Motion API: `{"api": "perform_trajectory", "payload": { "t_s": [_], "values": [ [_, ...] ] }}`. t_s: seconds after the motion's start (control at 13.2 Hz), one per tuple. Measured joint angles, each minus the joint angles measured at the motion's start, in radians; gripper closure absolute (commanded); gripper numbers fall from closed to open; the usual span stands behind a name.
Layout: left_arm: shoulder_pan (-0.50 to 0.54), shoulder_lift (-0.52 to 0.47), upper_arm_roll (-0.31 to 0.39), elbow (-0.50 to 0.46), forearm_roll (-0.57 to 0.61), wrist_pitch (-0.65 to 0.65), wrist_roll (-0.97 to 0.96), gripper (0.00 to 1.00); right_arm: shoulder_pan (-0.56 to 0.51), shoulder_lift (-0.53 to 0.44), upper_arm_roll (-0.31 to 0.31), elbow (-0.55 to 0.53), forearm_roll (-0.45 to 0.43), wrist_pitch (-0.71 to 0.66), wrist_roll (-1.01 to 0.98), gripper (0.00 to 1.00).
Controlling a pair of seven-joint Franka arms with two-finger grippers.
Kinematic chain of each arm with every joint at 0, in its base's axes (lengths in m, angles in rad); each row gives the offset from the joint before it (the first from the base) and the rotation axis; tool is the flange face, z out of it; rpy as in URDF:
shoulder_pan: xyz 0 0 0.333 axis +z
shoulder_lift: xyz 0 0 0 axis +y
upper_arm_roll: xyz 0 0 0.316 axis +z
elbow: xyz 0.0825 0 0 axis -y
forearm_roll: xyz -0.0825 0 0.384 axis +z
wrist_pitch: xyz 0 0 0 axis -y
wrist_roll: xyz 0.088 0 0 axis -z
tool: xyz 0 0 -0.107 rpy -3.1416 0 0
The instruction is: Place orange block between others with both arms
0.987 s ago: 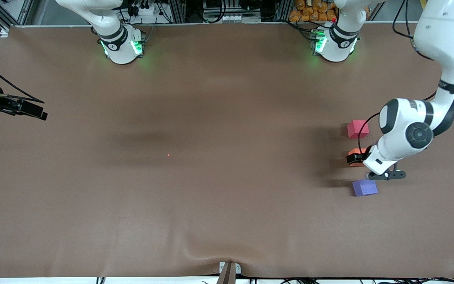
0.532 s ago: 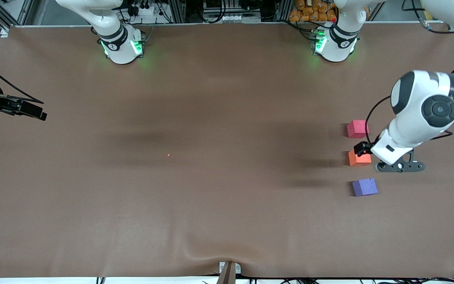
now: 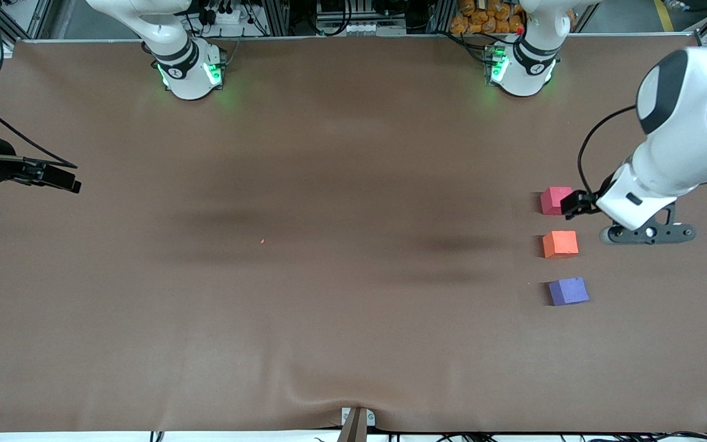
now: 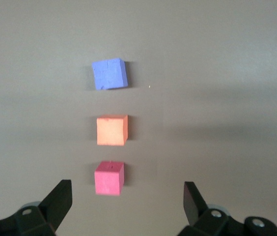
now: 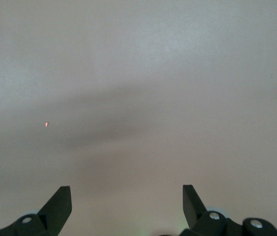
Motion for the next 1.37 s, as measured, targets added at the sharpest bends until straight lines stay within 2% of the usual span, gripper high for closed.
{"api": "perform_trajectory", "payload": {
  "t_s": [0.3, 0.61, 0.99, 1.37],
  "values": [
    [-0.181, -0.078, 0.16, 0.041, -0.026, -0.103, 0.04, 0.0, 0.0, 0.011, 0.0, 0.019, -0.001, 0.0, 0.0, 0.0],
    [-0.234, -0.132, 0.241, 0.078, -0.084, -0.206, 0.094, 0.0, 0.0, 0.011, 0.004, 0.036, -0.037, 0.0, -0.017, 0.0],
    [-0.236, -0.132, 0.258, 0.168, -0.107, -0.333, 0.127, 0.0, 0.001, 0.012, 0.01, 0.037, -0.037, 0.0, -0.026, 0.0],
    [-0.238, -0.132, 0.258, 0.187, -0.108, -0.352, 0.127, 0.0, 0.001, 0.017, 0.017, 0.037, -0.031, 0.015, -0.026, 0.0]
  ]
}}
